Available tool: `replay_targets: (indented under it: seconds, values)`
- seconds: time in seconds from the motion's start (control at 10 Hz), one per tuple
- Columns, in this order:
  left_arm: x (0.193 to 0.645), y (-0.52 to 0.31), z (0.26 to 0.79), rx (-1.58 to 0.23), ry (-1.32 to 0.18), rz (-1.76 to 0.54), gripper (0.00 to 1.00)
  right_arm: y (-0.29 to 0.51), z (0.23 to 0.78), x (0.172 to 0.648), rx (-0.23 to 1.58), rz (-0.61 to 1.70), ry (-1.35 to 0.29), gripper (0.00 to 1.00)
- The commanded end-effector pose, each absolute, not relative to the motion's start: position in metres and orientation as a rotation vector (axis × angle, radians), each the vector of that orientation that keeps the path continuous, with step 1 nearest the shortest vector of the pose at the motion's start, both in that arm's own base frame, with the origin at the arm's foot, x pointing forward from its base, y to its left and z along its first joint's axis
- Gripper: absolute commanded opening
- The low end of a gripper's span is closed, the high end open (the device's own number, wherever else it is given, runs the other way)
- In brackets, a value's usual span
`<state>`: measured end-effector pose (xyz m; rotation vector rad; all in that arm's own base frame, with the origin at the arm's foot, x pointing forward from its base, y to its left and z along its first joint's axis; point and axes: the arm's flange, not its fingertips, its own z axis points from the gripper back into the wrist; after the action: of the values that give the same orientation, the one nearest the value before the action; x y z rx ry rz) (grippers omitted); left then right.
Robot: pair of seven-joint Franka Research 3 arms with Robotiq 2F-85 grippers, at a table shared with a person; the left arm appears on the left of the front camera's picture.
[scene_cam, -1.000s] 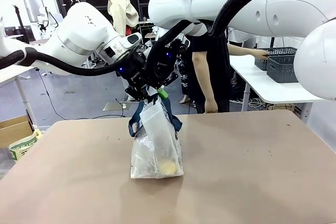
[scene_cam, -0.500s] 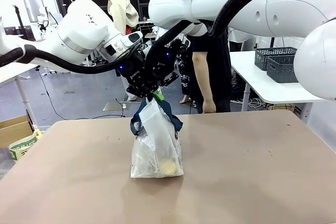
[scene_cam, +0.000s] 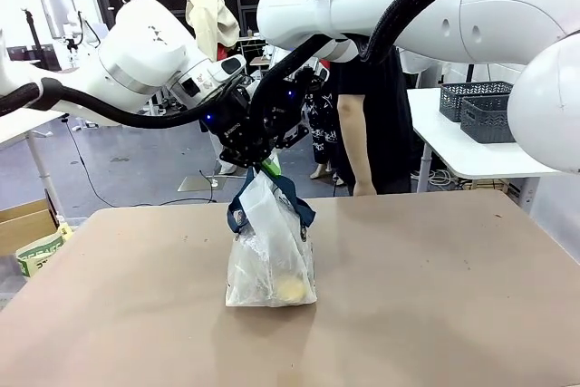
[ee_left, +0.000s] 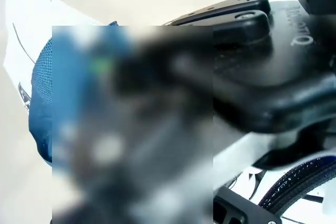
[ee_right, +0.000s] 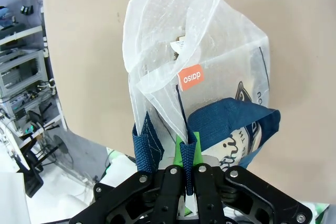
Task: Transfer purchased items from the store into the shopping bag.
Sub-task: Move the Reusable shopping bag to the right side of the table.
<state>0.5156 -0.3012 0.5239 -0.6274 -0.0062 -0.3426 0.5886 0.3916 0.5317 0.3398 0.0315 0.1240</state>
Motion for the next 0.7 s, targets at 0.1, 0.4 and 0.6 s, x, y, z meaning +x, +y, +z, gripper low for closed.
replay_targets:
  seconds: [0.1, 0.4, 0.6]
  values:
    - [0.507, -0.288, 0.529, -0.576, -0.05, -0.304, 0.0, 0.386, 0.528, 0.586, 0.348, 0.153, 0.021, 0.0]
    - [0.508, -0.287, 0.528, -0.599, -0.046, -0.318, 0.0, 0.367, 0.522, 0.585, 0.445, 0.269, -0.002, 0.0]
    - [0.509, -0.286, 0.528, -0.611, -0.045, -0.314, 0.0, 0.363, 0.522, 0.584, 0.46, 0.296, -0.009, 0.0]
